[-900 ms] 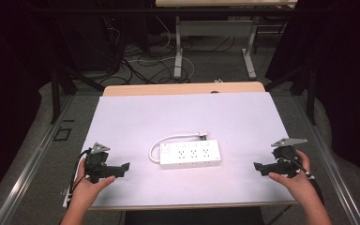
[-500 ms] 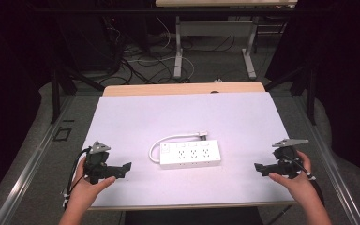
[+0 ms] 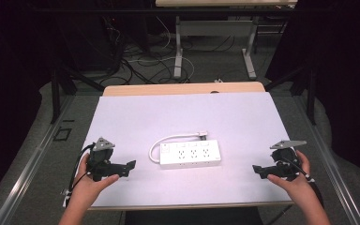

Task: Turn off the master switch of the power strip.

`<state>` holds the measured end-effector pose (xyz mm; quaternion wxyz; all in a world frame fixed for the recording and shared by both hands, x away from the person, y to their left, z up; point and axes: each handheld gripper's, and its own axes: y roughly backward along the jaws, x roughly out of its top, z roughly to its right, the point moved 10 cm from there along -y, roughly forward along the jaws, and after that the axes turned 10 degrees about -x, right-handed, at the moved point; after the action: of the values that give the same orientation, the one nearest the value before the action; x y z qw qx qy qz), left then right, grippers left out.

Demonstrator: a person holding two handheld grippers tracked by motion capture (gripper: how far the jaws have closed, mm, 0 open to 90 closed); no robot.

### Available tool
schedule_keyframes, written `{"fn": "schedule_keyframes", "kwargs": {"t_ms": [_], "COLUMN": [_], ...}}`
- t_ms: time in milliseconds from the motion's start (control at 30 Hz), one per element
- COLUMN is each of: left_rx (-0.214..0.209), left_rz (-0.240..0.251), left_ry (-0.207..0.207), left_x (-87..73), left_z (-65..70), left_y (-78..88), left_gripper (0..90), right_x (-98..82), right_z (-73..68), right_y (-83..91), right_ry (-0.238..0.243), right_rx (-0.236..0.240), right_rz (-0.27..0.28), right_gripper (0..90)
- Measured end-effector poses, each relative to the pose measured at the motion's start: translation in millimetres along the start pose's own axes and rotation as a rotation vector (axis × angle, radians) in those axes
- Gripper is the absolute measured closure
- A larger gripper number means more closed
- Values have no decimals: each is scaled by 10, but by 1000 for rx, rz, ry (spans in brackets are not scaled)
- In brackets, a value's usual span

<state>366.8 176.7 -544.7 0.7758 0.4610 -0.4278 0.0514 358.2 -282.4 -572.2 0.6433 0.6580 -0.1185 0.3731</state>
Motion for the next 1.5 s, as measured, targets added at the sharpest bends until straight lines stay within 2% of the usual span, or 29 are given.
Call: {"fn": "schedule_keyframes", "kwargs": {"t_ms": [33, 100, 200, 267, 333, 367, 533, 700, 1200, 1500], "left_rx": [-5, 6, 6, 13, 17, 2, -15, -20, -22, -42], "left_rz": [7, -13, -13, -33, -34, -36, -36, -47, -62, -79], "left_ry": [5, -18, -29, -60, -59, -59, -55, -70, -80, -87], "left_x": [24, 72, 108, 130, 160, 184, 256, 325, 494, 580], "left_z": [17, 25, 42, 38, 56, 80, 122, 155, 211, 270], "left_y": [-11, -18, -41, -56, -86, -115, -161, -190, -267, -342], "left_gripper": [15, 17, 36, 43, 44, 45, 49, 64, 131, 161], "right_x": [2, 3, 6, 2, 3, 3, 0, -1, -14, -16], "right_z": [-17, -28, -46, -58, -67, -73, -84, -90, -102, -114], "right_y": [1, 2, -2, 2, 0, -4, -6, -4, -30, -42], "right_ry": [0, -4, 4, 14, 17, 21, 20, 25, 29, 26], "right_rx": [11, 14, 15, 18, 21, 16, 22, 21, 22, 23], "right_rz": [1, 0, 1, -3, -2, -1, -4, -3, -8, -9], "right_gripper": [83, 83, 83, 87, 87, 87, 88, 93, 97, 97]}}
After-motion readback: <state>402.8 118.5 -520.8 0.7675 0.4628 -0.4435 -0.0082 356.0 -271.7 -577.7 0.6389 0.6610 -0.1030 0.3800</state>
